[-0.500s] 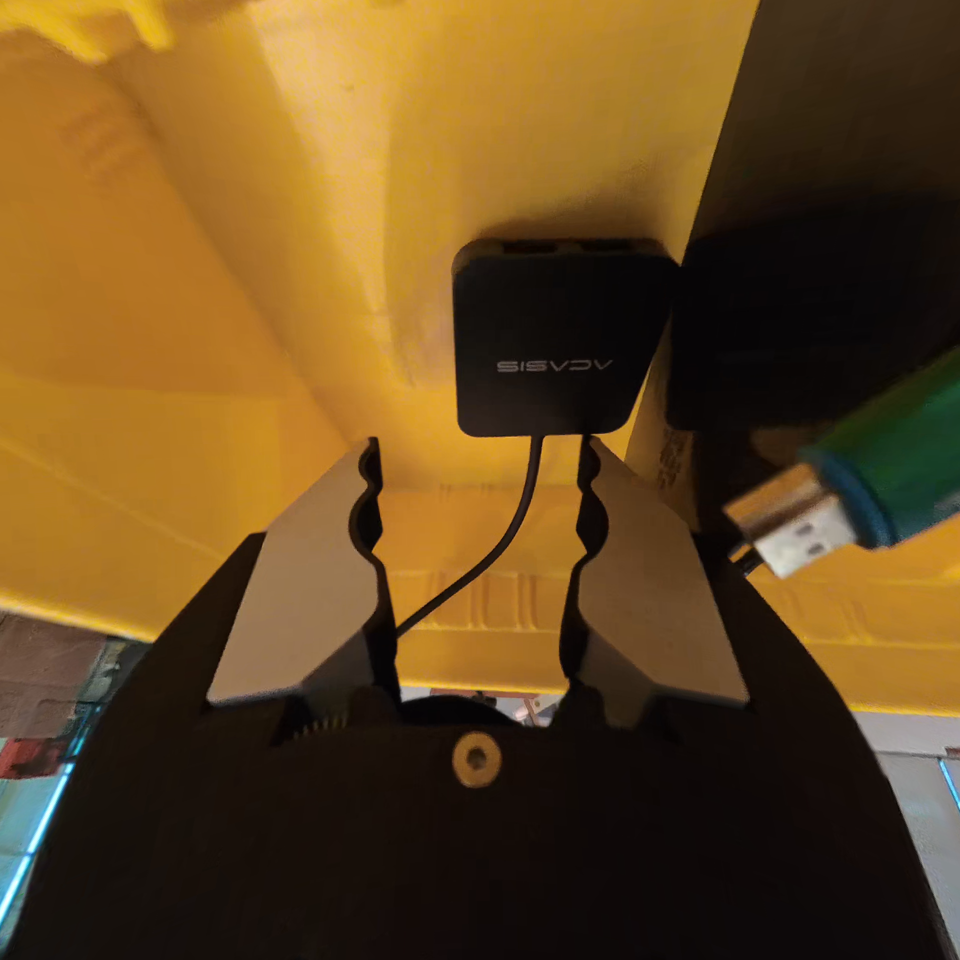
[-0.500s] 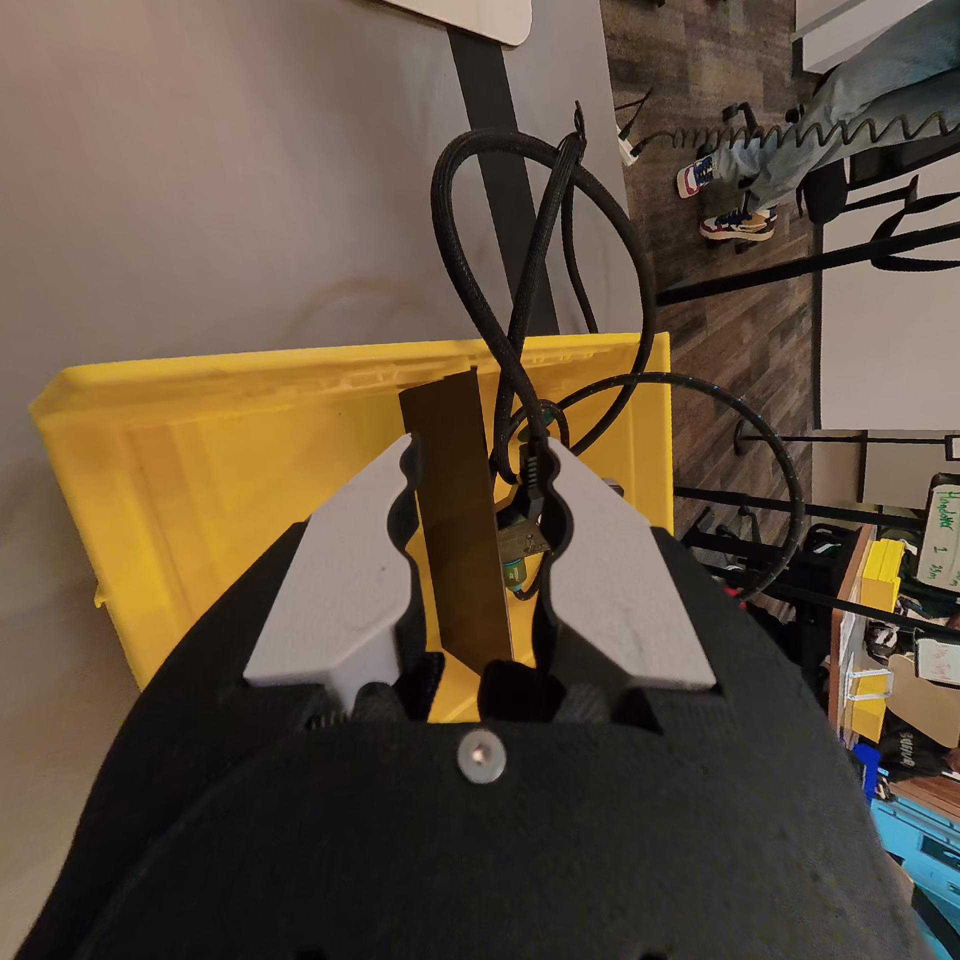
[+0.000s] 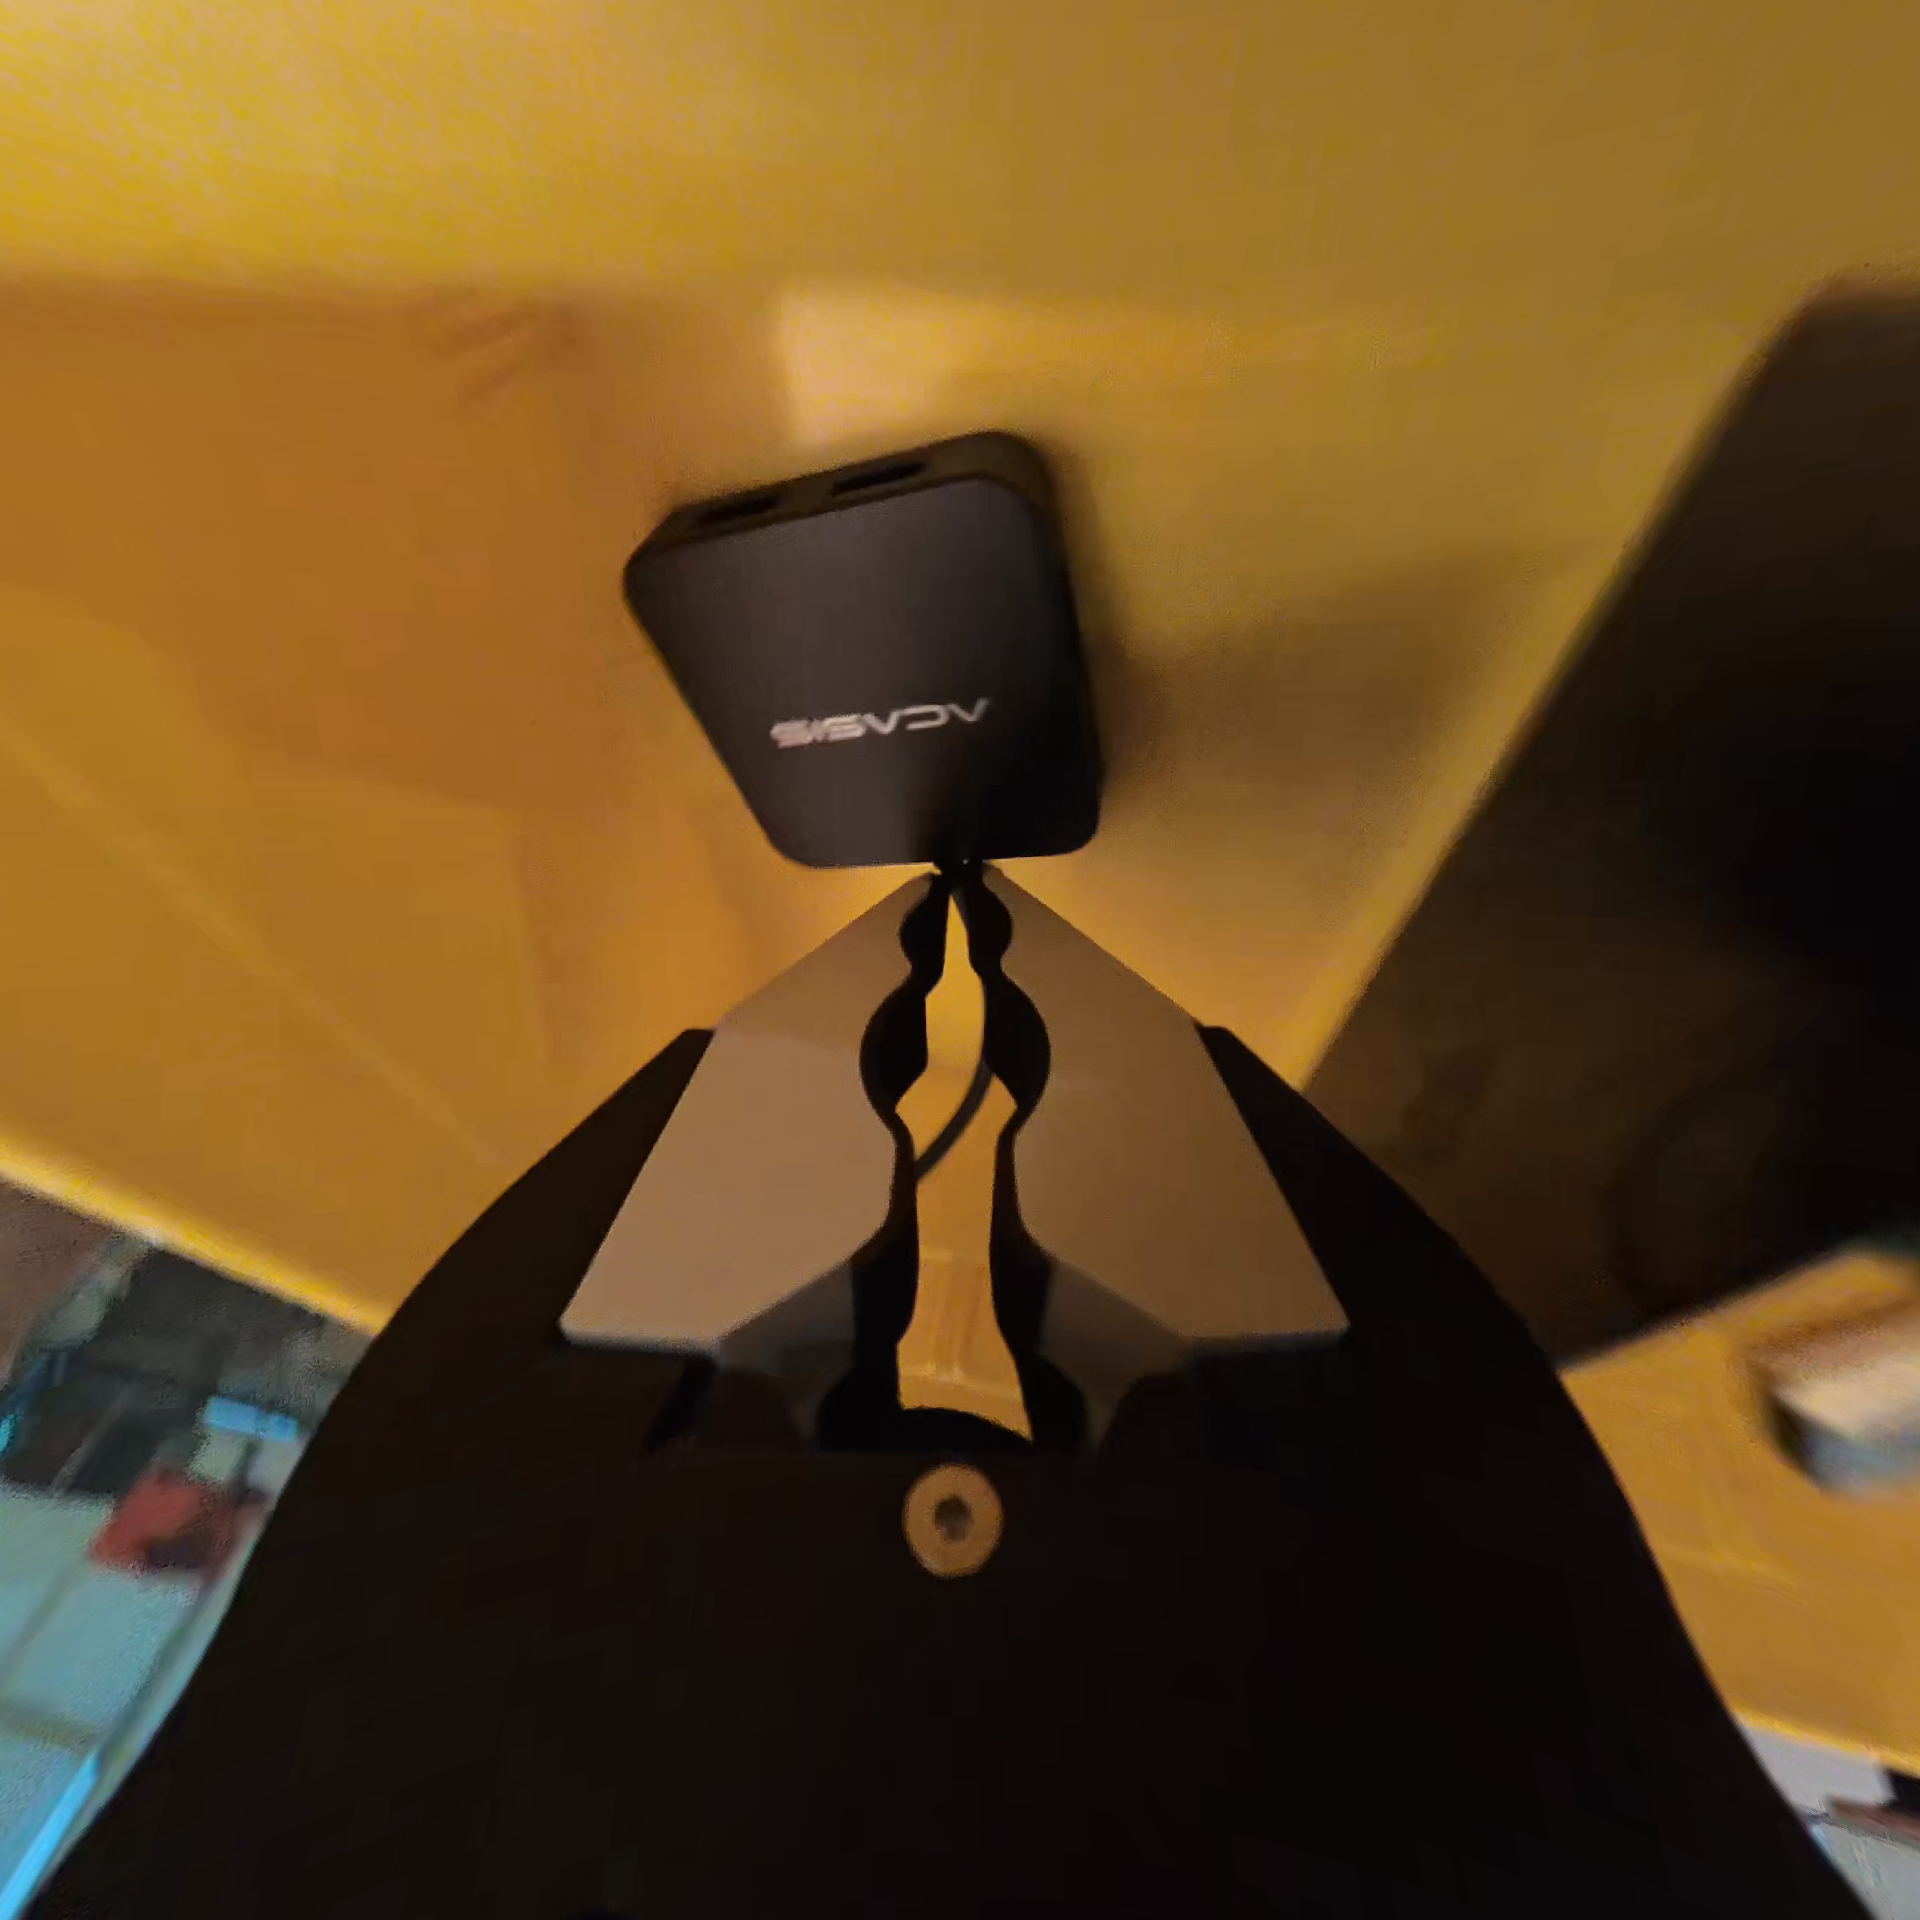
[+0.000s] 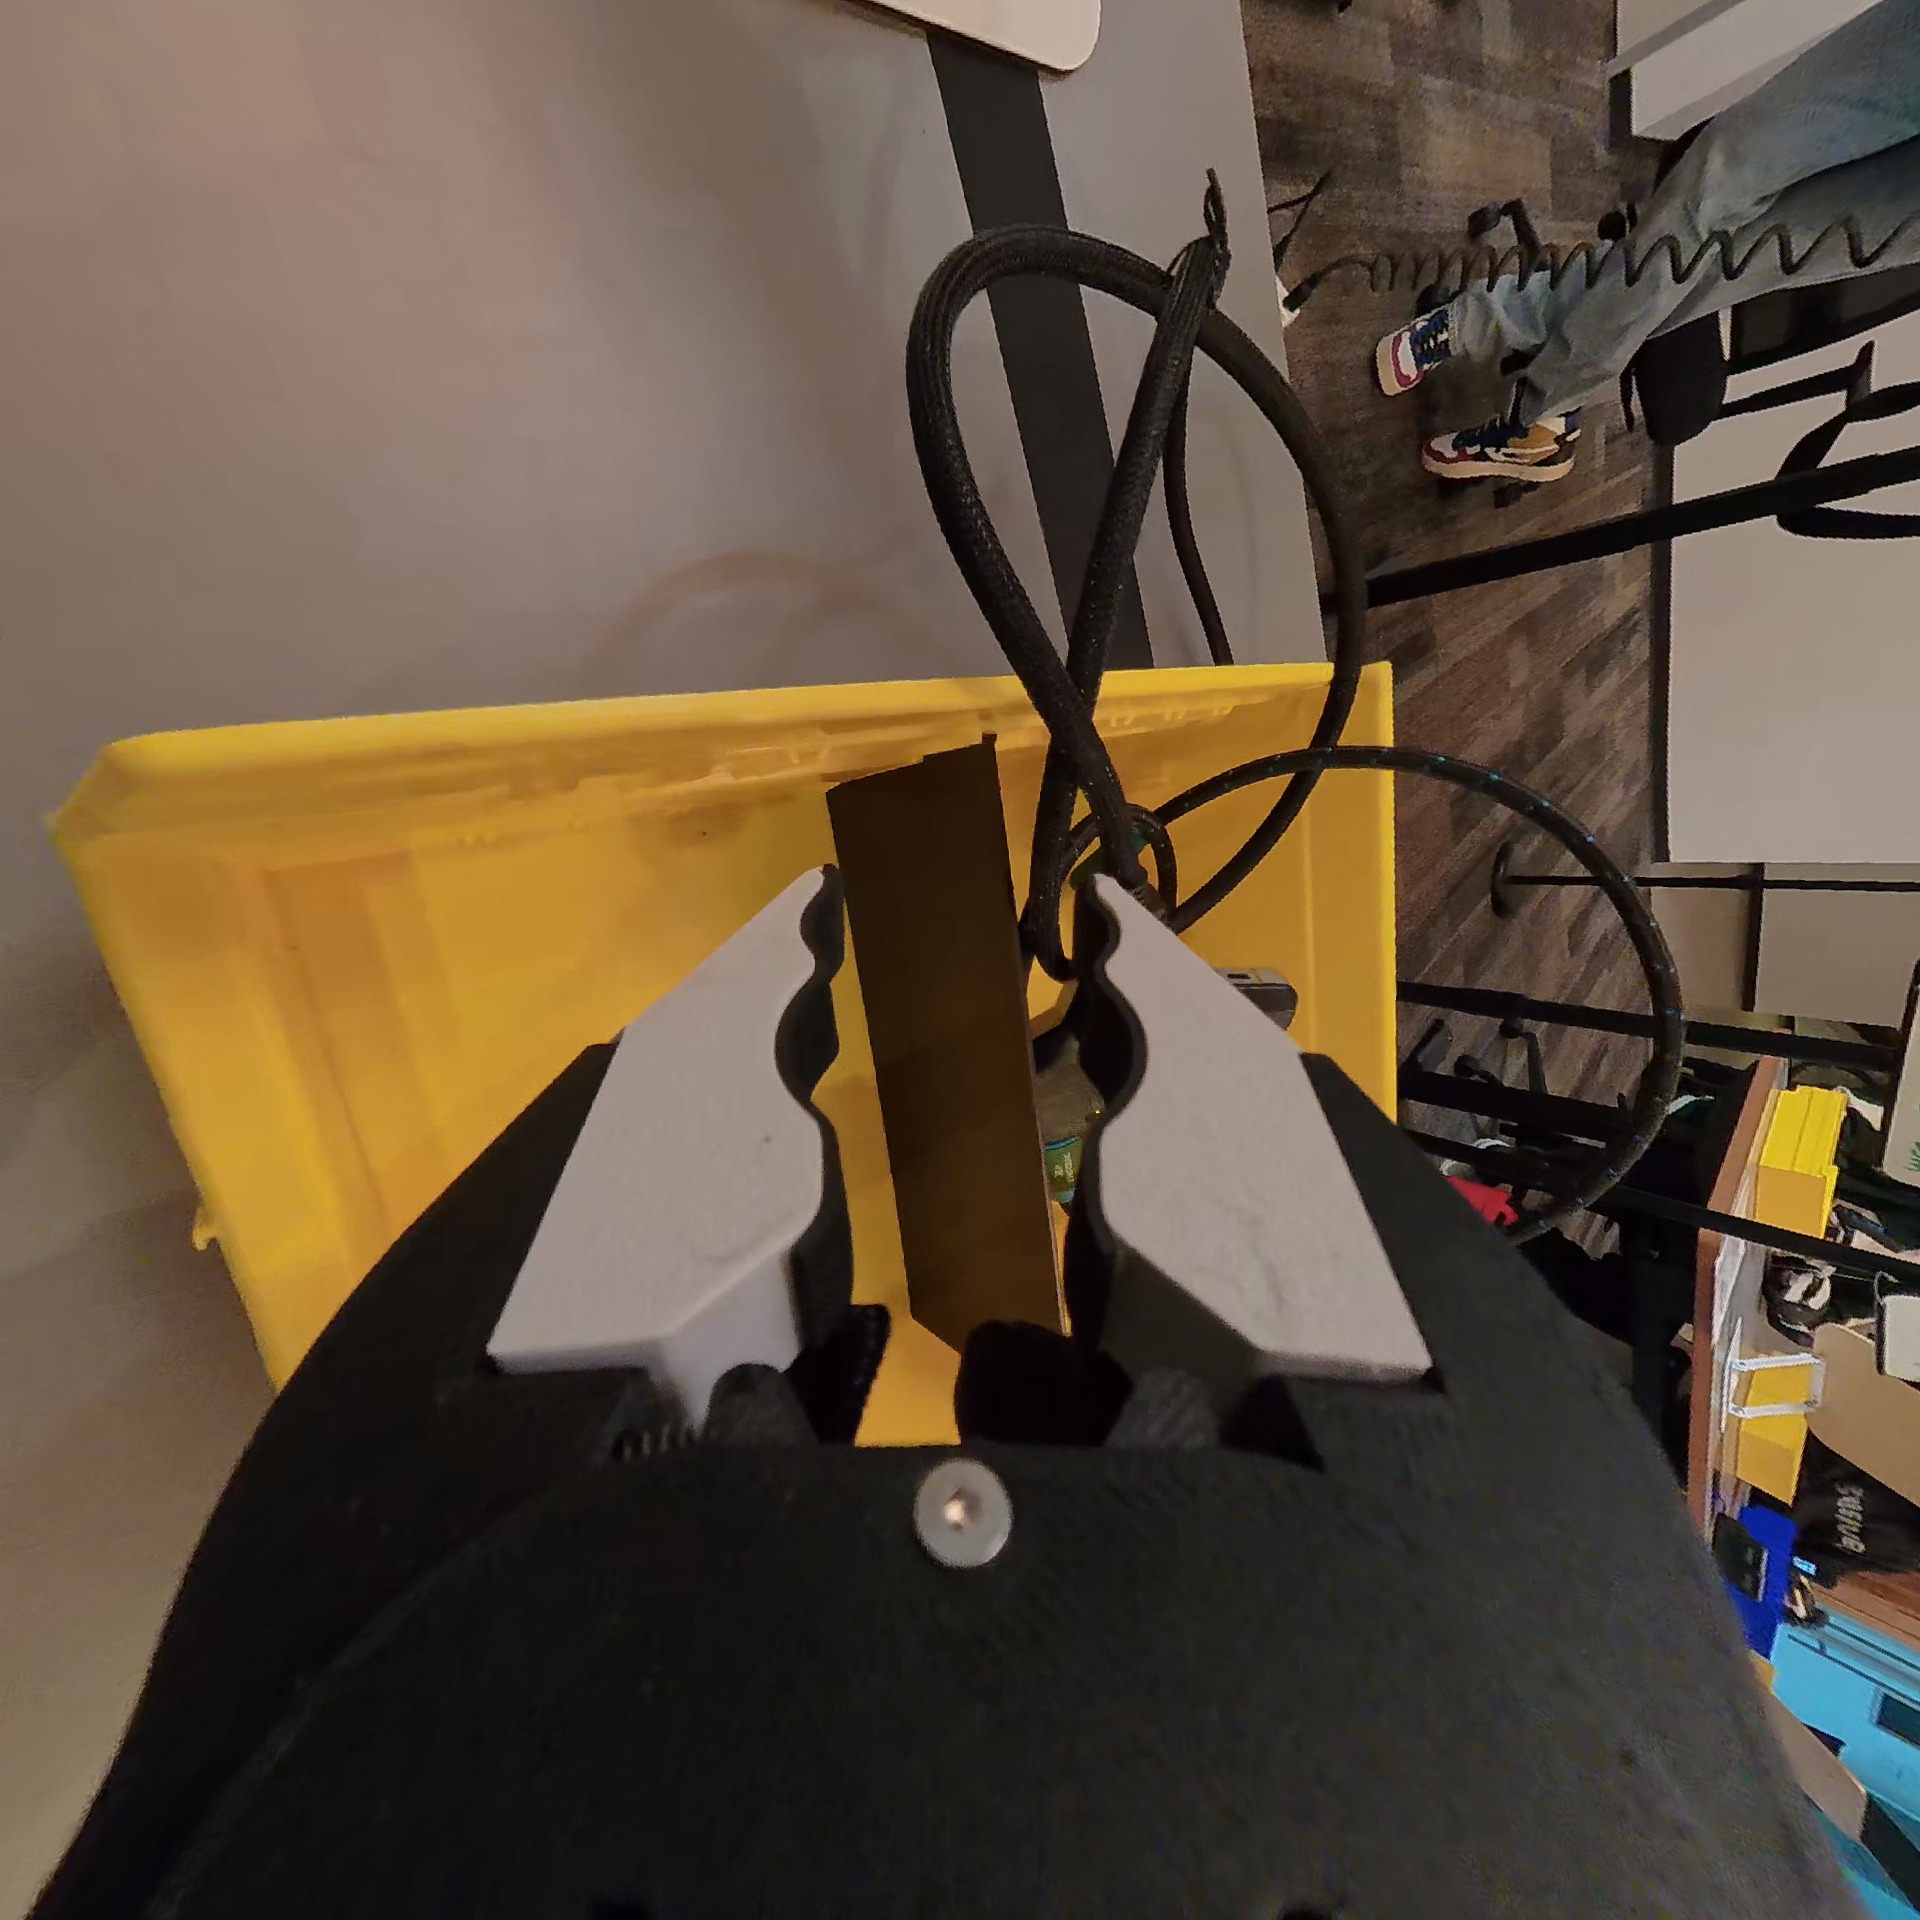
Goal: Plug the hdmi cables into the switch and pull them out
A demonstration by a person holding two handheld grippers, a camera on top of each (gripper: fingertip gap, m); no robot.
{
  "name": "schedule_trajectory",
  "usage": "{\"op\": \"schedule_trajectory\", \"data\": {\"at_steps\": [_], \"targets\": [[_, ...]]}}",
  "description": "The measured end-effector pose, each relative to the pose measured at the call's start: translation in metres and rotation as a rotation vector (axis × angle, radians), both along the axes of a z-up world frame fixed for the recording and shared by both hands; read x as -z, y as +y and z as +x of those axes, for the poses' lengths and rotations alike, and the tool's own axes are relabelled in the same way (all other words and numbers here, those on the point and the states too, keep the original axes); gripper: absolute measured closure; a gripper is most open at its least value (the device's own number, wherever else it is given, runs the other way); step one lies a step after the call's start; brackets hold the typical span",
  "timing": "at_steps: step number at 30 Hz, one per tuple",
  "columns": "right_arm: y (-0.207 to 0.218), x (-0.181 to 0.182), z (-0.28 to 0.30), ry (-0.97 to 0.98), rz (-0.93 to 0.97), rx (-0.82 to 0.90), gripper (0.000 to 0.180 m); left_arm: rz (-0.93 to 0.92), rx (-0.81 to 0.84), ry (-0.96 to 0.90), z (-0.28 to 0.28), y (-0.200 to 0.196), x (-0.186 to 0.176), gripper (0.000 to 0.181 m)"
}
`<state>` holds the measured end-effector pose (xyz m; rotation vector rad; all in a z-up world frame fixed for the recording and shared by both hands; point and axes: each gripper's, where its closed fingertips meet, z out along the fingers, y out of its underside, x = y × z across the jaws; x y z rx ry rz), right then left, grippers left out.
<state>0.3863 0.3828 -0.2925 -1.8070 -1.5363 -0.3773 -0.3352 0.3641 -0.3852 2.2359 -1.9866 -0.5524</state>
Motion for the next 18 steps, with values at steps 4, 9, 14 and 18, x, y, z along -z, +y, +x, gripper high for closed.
{"op": "schedule_trajectory", "data": {"at_steps": [4,9,14,18], "targets": [[-0.002,-0.002,0.001,-0.007,0.001,0.001,0.137,0.127,-0.081,0.063,-0.023,0.022,-0.011,0.163],[-0.003,-0.002,0.005,-0.01,-0.005,0.005,0.137,0.116,-0.119,-0.004,-0.02,0.013,-0.015,0.12],[-0.003,0.001,0.001,-0.013,-0.011,-0.004,0.137,0.128,-0.096,0.008,-0.023,0.016,-0.026,0.122],[-0.004,0.003,-0.003,-0.012,-0.018,-0.013,0.137,0.026,-0.131,-0.134,0.004,0.003,-0.031,0.128]]}}
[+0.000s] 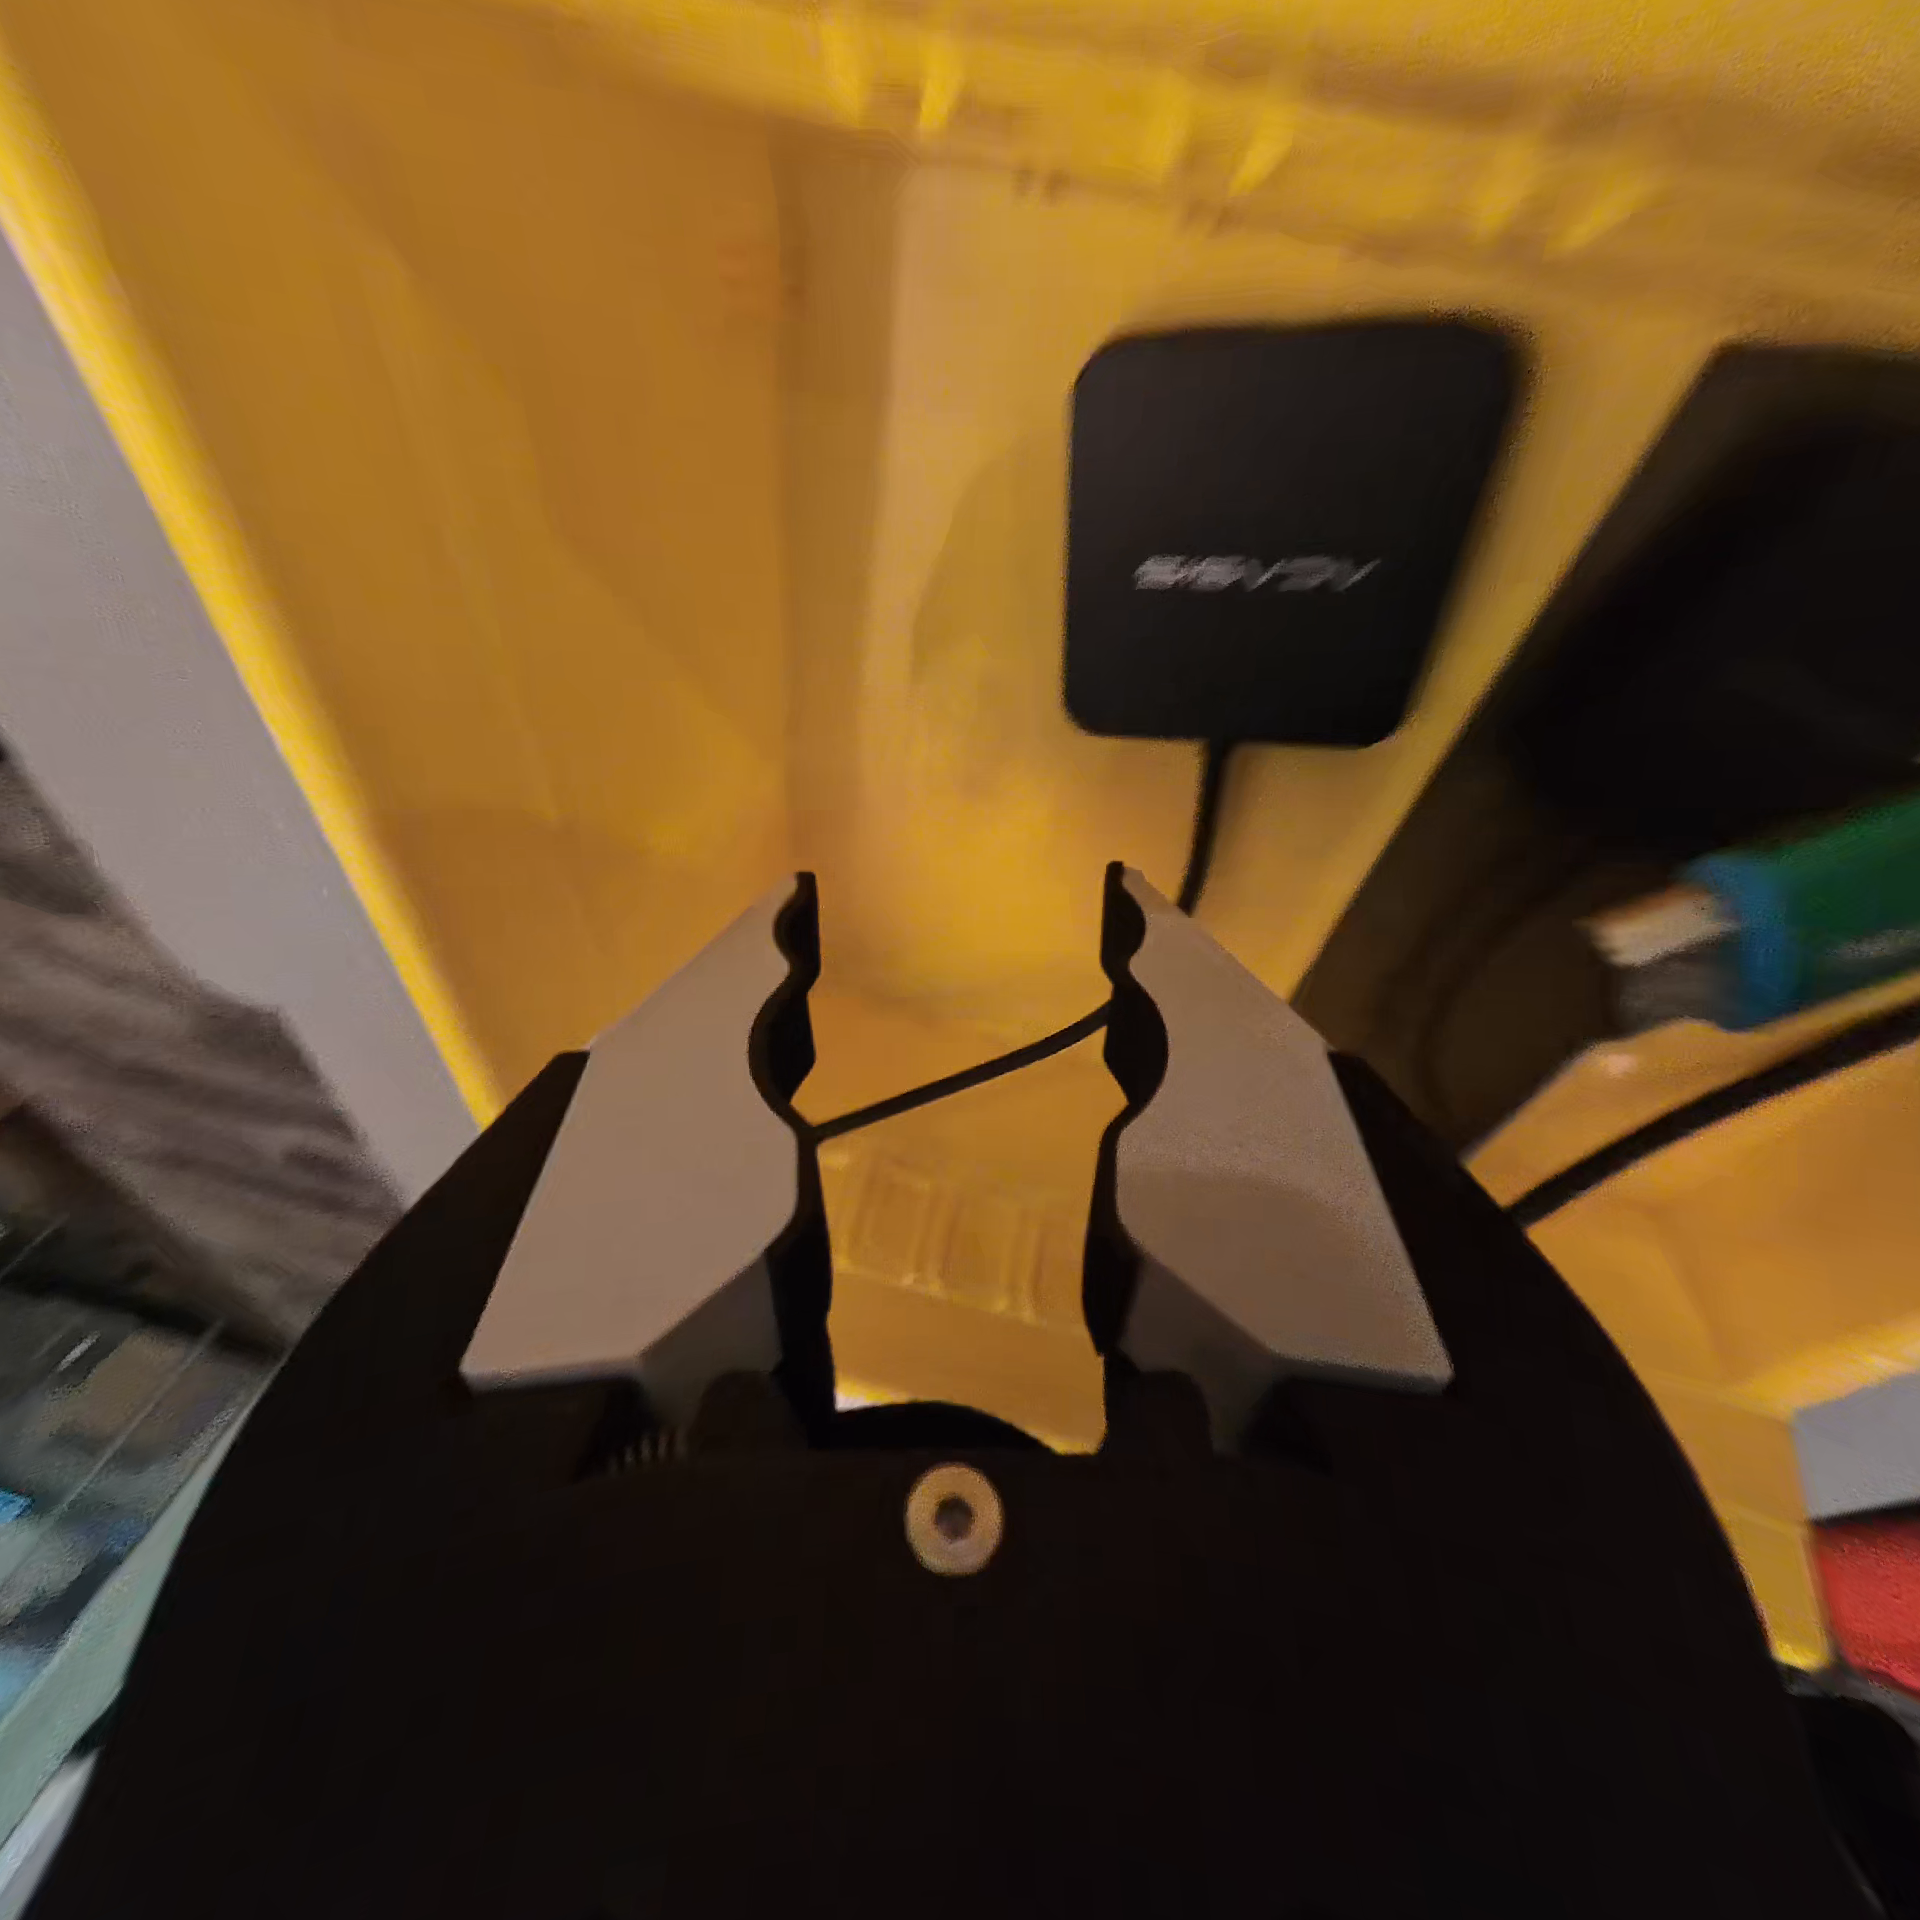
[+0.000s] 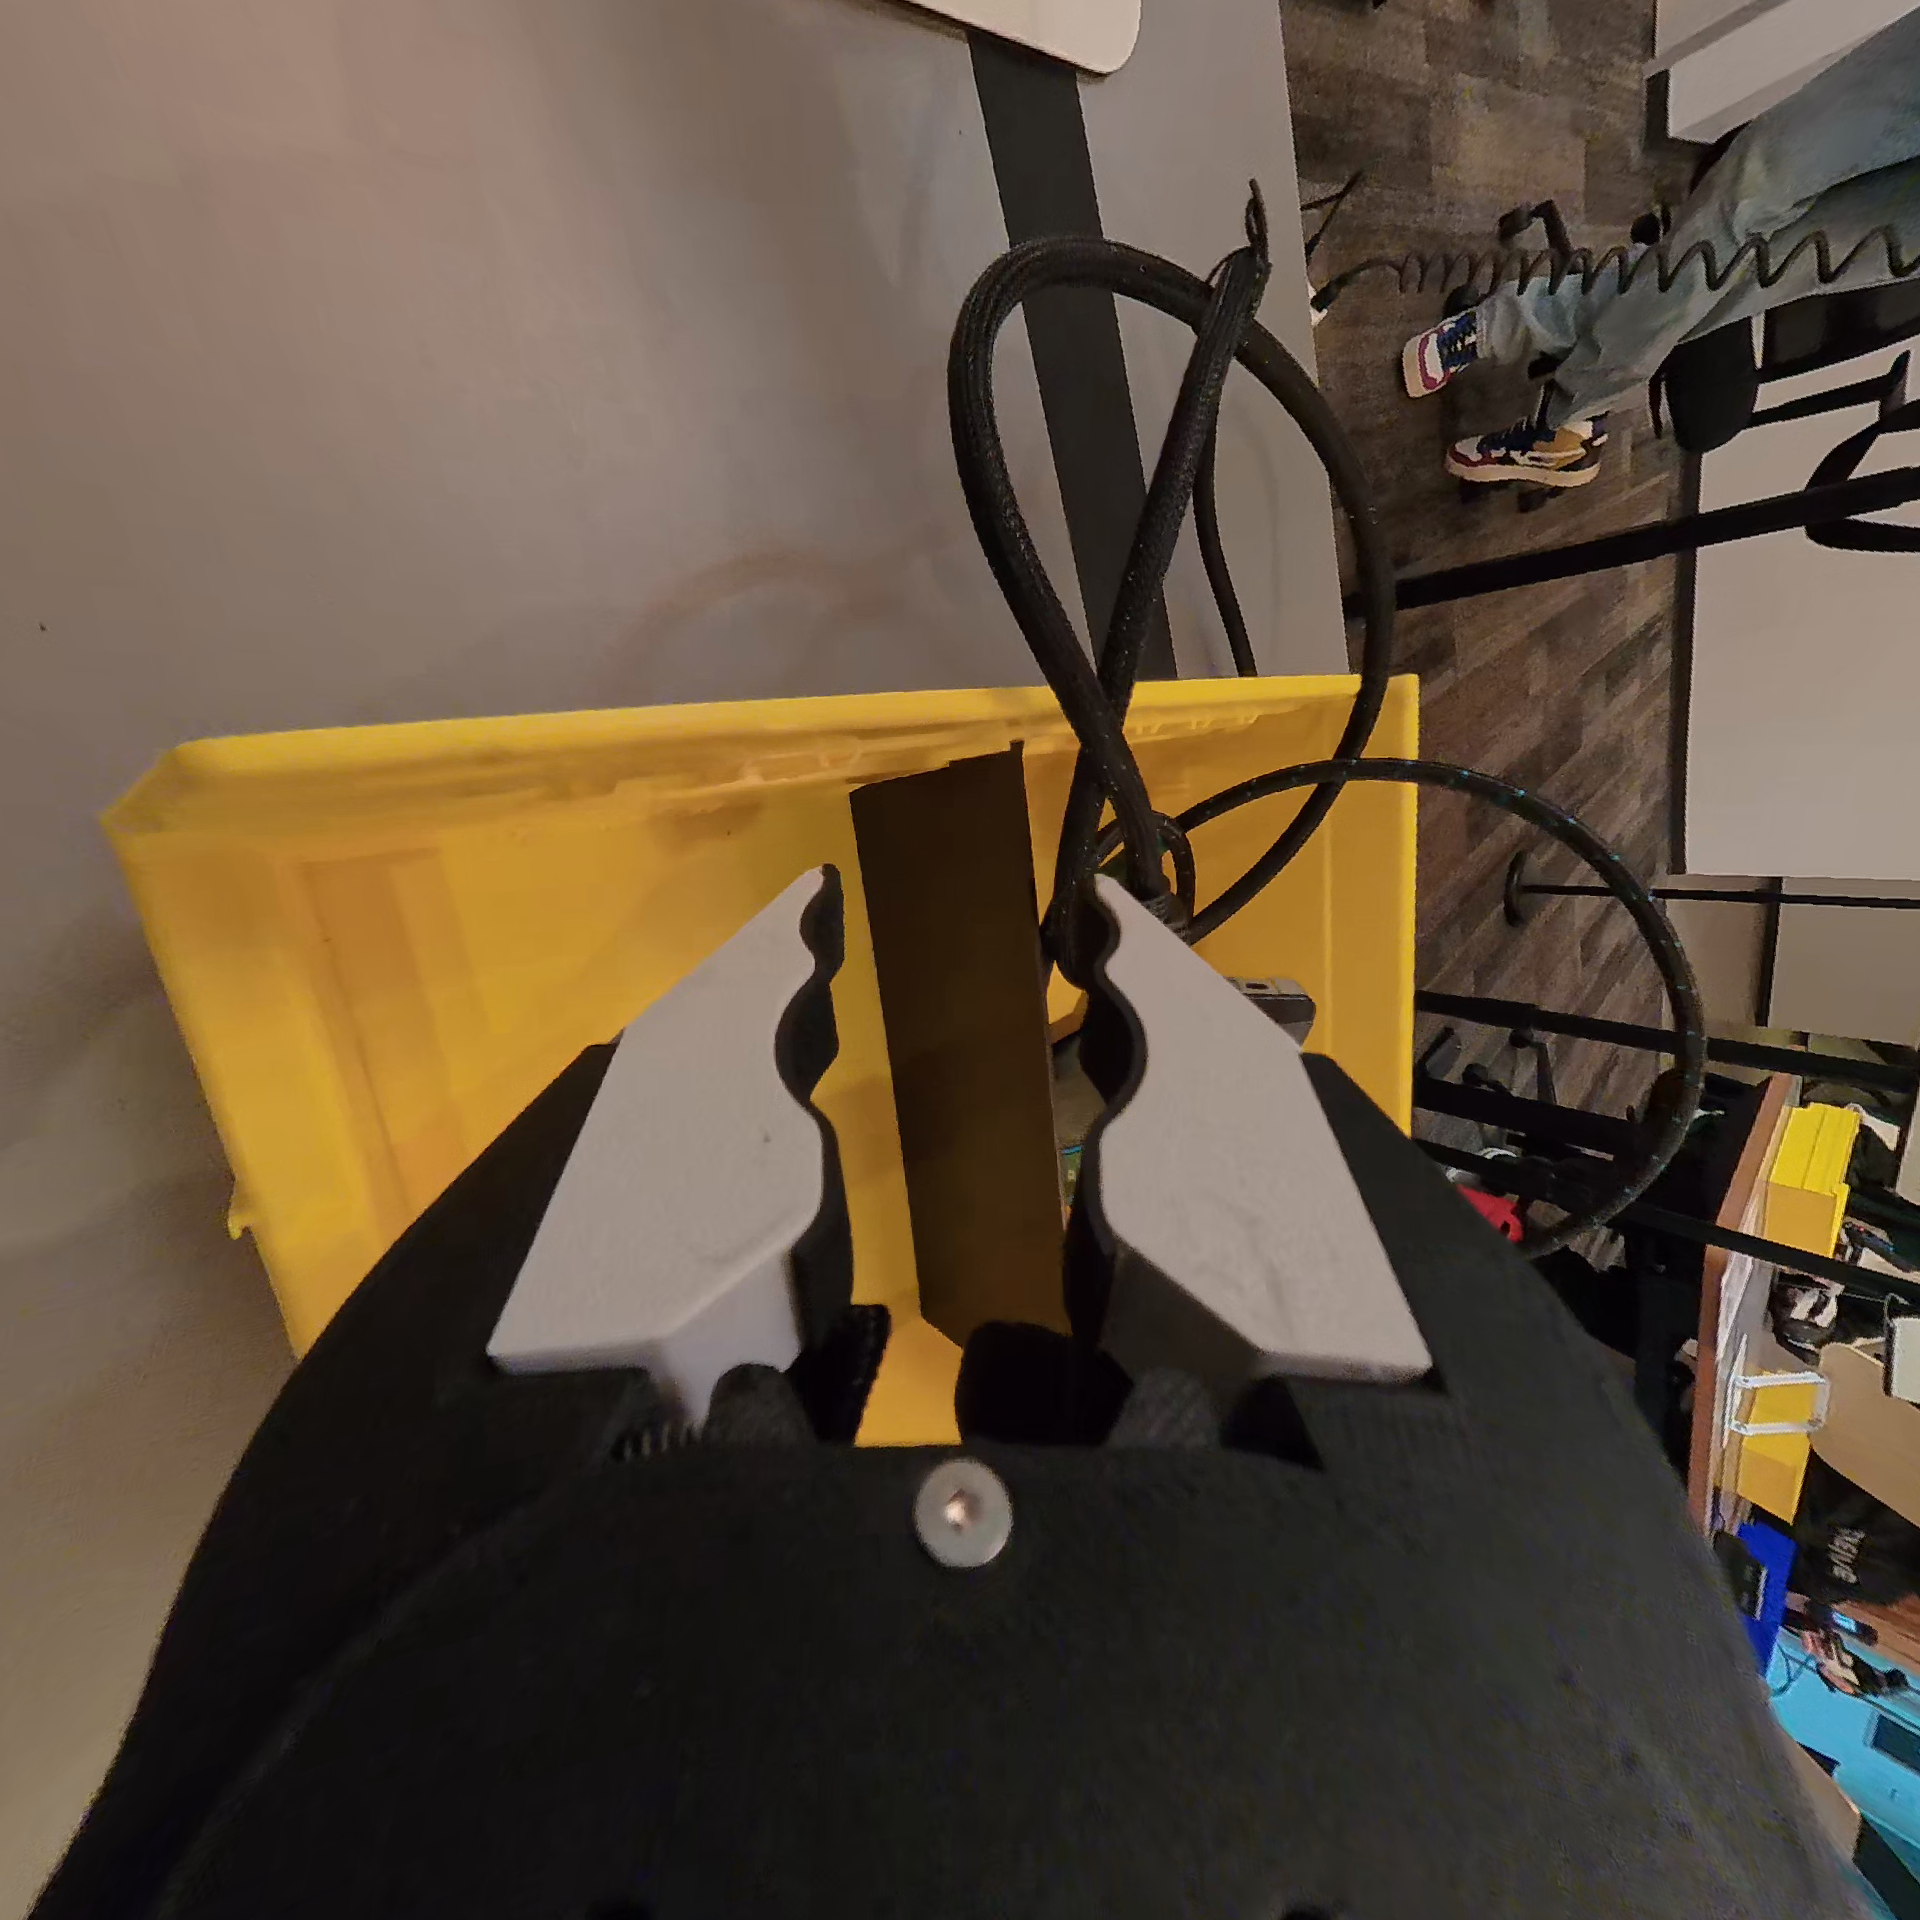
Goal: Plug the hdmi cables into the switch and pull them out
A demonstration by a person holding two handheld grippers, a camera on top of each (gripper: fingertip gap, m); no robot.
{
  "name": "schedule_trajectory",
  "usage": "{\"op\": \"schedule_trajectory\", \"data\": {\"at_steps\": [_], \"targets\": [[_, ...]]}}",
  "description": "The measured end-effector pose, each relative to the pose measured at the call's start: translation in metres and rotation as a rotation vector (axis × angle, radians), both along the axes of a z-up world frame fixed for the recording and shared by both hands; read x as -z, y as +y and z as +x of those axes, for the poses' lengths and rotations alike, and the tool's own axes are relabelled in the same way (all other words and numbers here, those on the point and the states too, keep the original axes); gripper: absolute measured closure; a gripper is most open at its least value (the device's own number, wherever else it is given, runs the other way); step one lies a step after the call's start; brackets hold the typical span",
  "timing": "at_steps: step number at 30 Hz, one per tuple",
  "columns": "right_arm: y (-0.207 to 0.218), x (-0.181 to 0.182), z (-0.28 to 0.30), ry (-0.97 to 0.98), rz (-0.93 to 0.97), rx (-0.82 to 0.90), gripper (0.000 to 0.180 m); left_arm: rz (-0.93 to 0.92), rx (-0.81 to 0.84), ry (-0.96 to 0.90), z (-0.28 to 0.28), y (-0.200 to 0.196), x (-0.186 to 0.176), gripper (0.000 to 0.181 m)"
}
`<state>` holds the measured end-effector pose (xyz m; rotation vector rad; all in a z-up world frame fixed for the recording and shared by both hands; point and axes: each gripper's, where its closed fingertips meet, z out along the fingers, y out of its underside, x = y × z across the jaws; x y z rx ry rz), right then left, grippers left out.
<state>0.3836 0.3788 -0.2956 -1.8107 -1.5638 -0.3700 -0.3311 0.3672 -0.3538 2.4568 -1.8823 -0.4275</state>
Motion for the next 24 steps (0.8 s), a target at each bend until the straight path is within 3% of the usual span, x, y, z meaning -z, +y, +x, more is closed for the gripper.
{"op": "schedule_trajectory", "data": {"at_steps": [4,11,14,16,17,24], "targets": [[0.001,0.003,-0.001,0.0,-0.007,-0.003,0.137,-0.16,-0.079,-0.18,0.035,-0.016,0.0,0.119],[-0.002,0.007,0.001,0.003,-0.012,-0.004,0.137,-0.201,-0.088,-0.12,0.036,-0.016,0.028,0.111],[-0.002,0.008,0.004,0.005,-0.014,0.001,0.137,-0.18,-0.111,-0.118,0.033,-0.013,0.026,0.121],[-0.002,0.008,0.005,0.012,-0.012,0.003,0.137,-0.042,-0.074,-0.037,0.019,0.007,0.022,0.148],[-0.002,0.008,0.004,0.015,-0.011,0.003,0.137,-0.031,-0.082,-0.009,0.013,0.009,0.022,0.15],[-0.006,0.01,0.003,0.003,-0.018,-0.006,0.137,-0.017,-0.166,-0.088,0.014,0.008,0.018,0.127]]}}
